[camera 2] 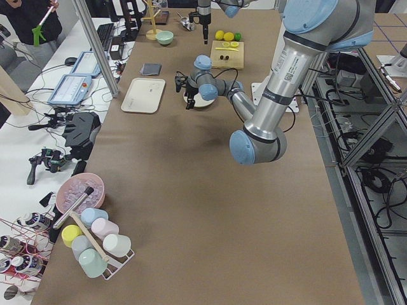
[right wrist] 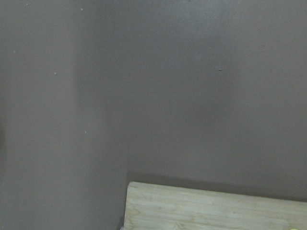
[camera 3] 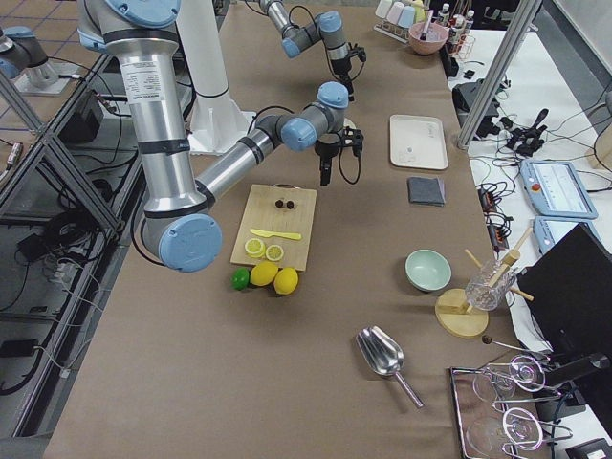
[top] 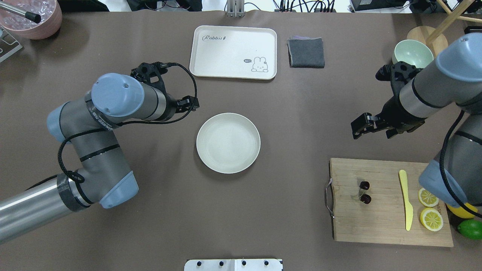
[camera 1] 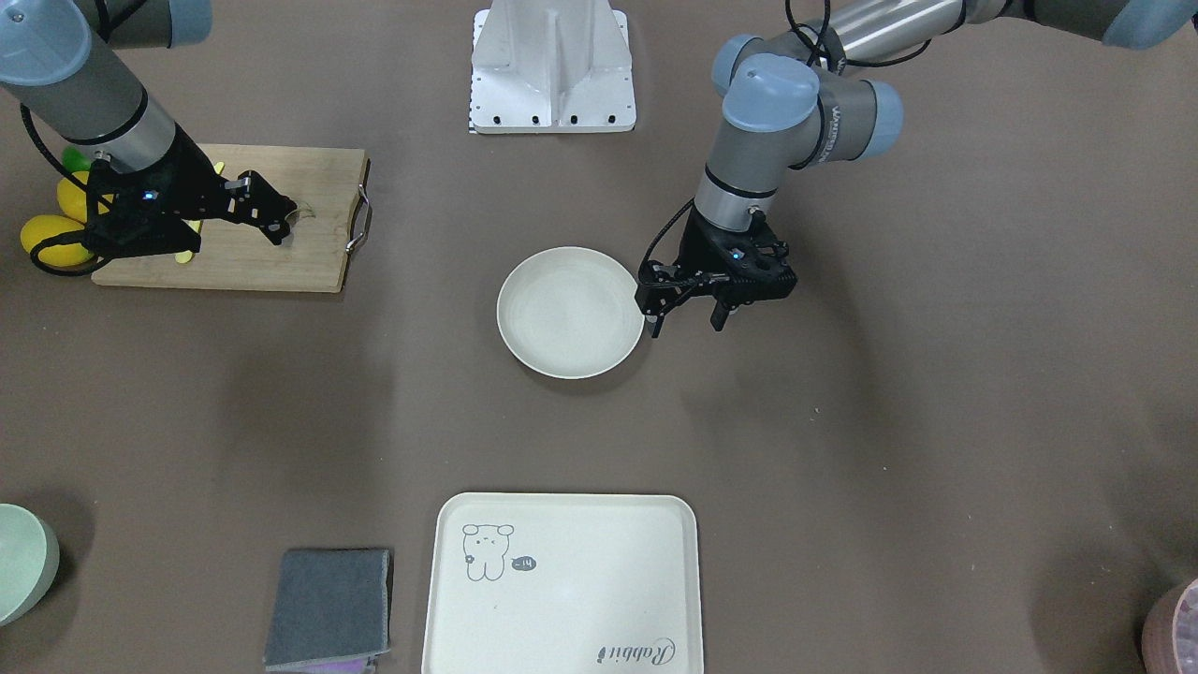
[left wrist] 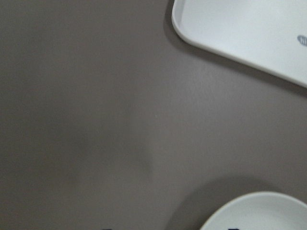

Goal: Place red cherry on plate
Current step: 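Release the plate, draw back left arm while right arm reaches toward cherries, then grasp the dark red cherries on the cutting board with the right gripper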

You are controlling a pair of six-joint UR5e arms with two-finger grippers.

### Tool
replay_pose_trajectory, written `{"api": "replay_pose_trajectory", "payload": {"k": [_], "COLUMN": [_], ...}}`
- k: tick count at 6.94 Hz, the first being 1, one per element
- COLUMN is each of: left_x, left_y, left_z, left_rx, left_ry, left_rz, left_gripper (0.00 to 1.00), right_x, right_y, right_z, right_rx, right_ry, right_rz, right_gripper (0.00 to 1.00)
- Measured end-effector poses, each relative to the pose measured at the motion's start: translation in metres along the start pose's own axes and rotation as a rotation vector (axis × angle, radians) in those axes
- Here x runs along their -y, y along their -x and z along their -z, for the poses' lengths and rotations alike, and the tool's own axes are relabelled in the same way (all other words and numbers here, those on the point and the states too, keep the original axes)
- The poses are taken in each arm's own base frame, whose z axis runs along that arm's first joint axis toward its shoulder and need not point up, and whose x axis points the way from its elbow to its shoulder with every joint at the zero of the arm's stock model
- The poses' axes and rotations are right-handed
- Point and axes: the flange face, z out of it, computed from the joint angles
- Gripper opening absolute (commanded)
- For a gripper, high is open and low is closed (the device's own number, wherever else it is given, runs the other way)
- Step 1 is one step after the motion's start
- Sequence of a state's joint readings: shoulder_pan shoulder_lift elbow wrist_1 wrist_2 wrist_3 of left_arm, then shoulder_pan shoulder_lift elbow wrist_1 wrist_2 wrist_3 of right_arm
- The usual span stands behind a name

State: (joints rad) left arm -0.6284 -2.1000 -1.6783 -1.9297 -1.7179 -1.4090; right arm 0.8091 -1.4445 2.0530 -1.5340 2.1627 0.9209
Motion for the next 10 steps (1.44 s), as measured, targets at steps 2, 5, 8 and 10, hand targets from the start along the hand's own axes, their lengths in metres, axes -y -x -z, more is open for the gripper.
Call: {"api": "replay_pose_trajectory", "payload": {"k": [2, 5, 8, 10], "left_x": [0.034, 0.055, 0.057, 0.058], "left_y": [0.018, 0.040, 0.049, 0.052], "left_z": [0.005, 0.004, 0.002, 0.001], "left_rx": [0.016, 0.050, 0.063, 0.068], "left_ry": [-0.047, -0.073, -0.073, -0.074], "left_rz": [-0.025, -0.096, -0.101, -0.101], "left_gripper": [0.98, 0.98, 0.98, 0.98], "right_x": [-0.048, -0.088, -0.098, -0.098], "right_y": [-0.024, -0.018, -0.026, -0.023], "right_z": [-0.044, -0.093, -0.112, -0.111], "right_rx": [0.014, -0.041, -0.037, -0.023], "right_ry": [-0.024, -0.018, -0.018, -0.025], "right_rz": [-0.014, -0.018, -0.017, -0.020], "right_gripper": [1.00, 0.99, 0.00, 0.00]}}
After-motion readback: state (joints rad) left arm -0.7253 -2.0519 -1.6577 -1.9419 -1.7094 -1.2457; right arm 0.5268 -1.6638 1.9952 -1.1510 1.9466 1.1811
